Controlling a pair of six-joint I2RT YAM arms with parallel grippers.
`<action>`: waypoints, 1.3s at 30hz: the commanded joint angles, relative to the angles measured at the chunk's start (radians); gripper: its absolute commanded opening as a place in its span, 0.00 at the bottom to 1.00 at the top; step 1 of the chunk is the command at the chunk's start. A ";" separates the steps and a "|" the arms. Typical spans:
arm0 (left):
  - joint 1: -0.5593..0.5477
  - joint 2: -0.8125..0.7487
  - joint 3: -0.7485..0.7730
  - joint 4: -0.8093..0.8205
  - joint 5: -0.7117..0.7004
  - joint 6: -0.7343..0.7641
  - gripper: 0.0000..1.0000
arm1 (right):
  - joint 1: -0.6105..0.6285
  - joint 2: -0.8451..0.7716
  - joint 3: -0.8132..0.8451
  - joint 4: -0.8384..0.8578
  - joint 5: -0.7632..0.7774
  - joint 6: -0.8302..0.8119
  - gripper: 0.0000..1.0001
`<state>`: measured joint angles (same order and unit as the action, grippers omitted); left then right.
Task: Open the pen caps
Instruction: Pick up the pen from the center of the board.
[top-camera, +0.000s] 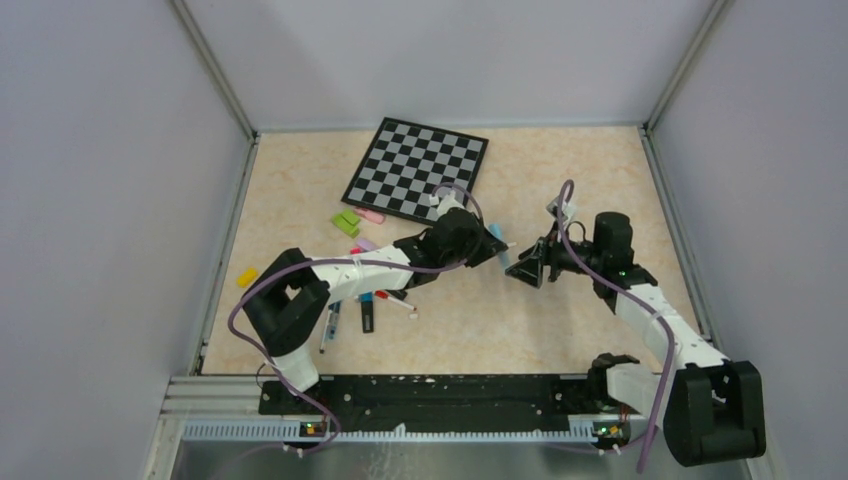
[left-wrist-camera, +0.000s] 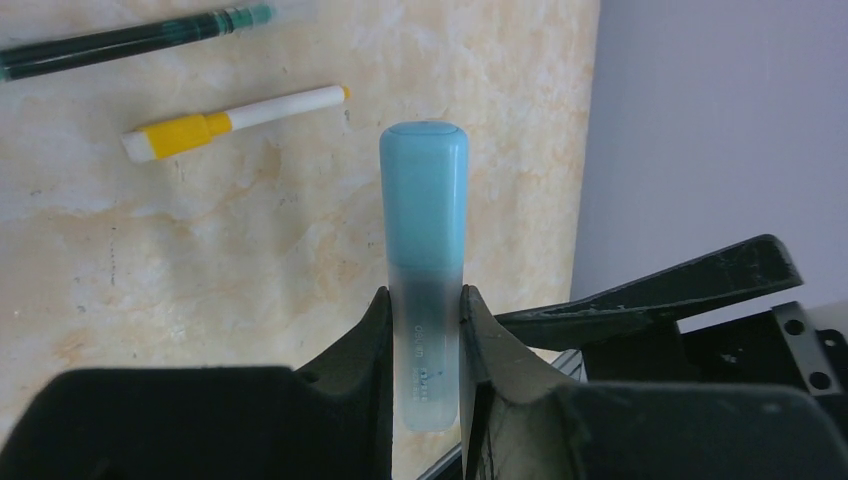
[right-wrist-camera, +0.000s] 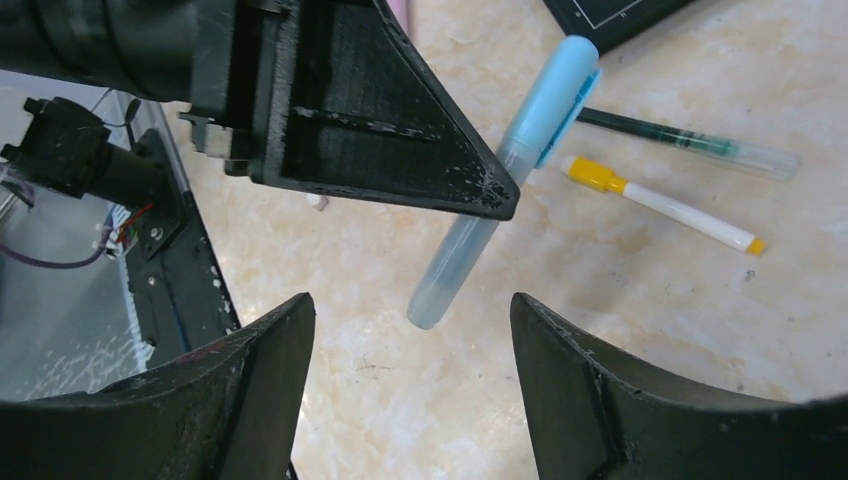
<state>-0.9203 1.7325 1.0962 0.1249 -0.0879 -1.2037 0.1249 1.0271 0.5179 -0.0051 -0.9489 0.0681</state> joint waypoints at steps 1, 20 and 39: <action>-0.015 0.004 0.046 0.075 -0.054 -0.022 0.00 | 0.029 0.014 0.042 0.007 0.078 -0.025 0.70; -0.097 0.030 0.069 0.125 -0.110 -0.020 0.00 | 0.053 0.037 0.032 0.077 0.179 0.036 0.00; -0.076 -0.484 -0.391 0.523 -0.030 0.709 0.99 | 0.047 -0.014 0.136 -0.252 -0.114 -0.382 0.00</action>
<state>-1.0054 1.4105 0.7887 0.5091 -0.1612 -0.7532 0.1654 1.0351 0.6044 -0.1749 -0.9287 -0.1677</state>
